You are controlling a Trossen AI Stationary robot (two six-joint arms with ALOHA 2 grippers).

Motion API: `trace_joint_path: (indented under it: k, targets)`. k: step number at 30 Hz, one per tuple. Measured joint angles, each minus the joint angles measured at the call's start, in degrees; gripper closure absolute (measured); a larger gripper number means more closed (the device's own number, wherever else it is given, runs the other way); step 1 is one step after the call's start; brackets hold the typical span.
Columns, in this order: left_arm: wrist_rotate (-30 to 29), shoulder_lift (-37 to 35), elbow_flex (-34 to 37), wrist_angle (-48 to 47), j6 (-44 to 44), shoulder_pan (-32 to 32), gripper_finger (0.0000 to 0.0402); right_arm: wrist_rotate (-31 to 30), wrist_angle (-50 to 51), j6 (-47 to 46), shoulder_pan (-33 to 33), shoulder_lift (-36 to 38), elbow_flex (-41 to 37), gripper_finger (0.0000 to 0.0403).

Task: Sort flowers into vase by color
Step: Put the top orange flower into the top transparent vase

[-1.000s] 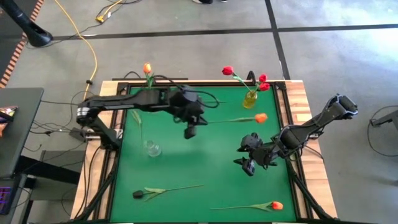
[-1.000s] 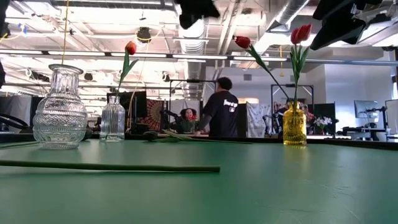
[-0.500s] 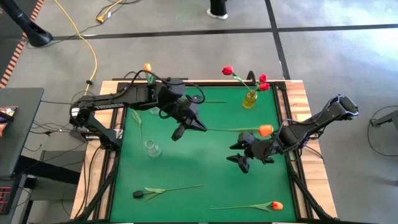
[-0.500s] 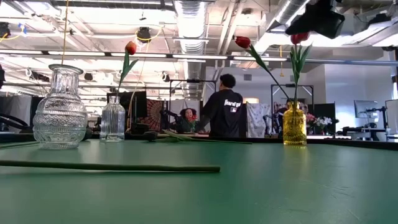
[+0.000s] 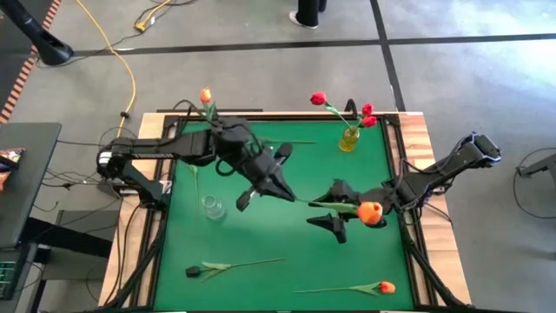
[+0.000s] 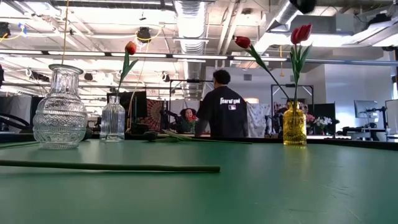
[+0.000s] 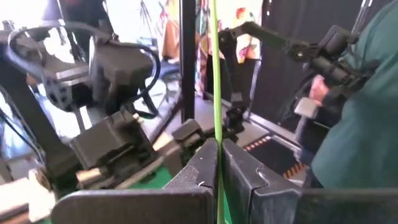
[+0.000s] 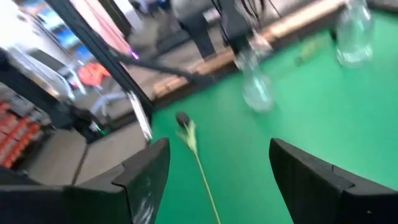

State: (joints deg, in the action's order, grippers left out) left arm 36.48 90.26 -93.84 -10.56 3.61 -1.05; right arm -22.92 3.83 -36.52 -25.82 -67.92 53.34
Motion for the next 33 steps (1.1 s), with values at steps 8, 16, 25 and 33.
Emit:
trace_joint_path:
  k: [8, 16, 25, 33]
  targets:
    - [-0.95, 2.93, 0.04, 2.23, -0.65, 2.04, 0.0401, -0.23, -18.51, 12.87, 0.15, 0.08, 0.0, 0.0104]
    - [-0.84, 5.42, 0.07, 5.28, -2.39, 2.43, 0.0401, 0.4, -23.6, 20.36, -0.2, 0.67, 0.0, 0.0104]
    - [-2.41, 5.46, 0.04, 14.91, -6.5, 2.5, 0.0401, 0.5, -23.93, 20.39, -0.33, 0.81, 0.0, 0.0104]
    - [-6.02, 4.57, -0.02, 17.11, -10.94, 2.52, 0.0401, 0.92, -24.58, 25.36, -1.96, 0.81, 0.0, 0.0104]
